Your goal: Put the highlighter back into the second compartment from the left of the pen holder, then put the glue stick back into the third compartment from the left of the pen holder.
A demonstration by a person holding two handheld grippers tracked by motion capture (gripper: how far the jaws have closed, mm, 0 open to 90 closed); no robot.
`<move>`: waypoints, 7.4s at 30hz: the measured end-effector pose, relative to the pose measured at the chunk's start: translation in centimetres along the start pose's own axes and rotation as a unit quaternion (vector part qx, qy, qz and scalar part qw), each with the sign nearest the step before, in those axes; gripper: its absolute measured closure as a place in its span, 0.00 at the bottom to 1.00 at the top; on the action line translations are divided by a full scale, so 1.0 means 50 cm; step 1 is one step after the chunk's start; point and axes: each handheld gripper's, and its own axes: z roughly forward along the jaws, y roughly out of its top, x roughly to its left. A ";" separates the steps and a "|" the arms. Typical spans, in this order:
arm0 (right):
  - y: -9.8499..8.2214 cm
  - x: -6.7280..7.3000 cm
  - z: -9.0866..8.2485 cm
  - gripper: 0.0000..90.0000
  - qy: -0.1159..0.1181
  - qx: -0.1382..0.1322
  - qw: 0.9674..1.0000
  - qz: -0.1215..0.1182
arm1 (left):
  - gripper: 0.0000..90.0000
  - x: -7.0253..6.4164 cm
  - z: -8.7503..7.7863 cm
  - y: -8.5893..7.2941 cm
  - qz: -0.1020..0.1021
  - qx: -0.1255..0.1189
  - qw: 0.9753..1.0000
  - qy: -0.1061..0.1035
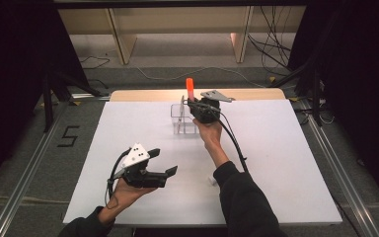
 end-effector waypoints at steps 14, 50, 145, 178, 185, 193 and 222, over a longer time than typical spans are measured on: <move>-0.002 0.001 0.016 0.85 -0.010 -0.001 1.000 0.002 | 0.17 0.001 -0.001 0.000 0.003 -0.001 1.000 0.001; 0.013 -0.004 -0.009 0.44 0.029 0.030 0.999 0.009 | 0.17 0.001 -0.002 0.003 0.002 0.003 1.000 0.002; -0.096 -0.041 -0.320 0.22 0.173 0.266 0.914 -0.253 | 0.17 0.008 0.009 0.005 -0.002 0.002 1.000 0.004; -0.144 -0.020 -0.267 0.25 0.193 0.376 0.833 -0.358 | 0.17 0.008 0.007 0.002 -0.002 0.005 1.000 0.005; -0.154 -0.013 -0.256 0.27 0.190 0.390 0.818 -0.377 | 0.17 0.008 0.007 0.003 -0.001 0.005 1.000 0.006; -0.159 -0.011 -0.246 0.28 0.193 0.398 0.811 -0.382 | 0.17 0.008 0.006 0.003 -0.001 0.005 1.000 0.006; -0.159 0.008 -0.213 0.54 0.220 0.454 0.737 -0.449 | 0.17 0.007 0.007 0.003 -0.001 0.006 1.000 0.006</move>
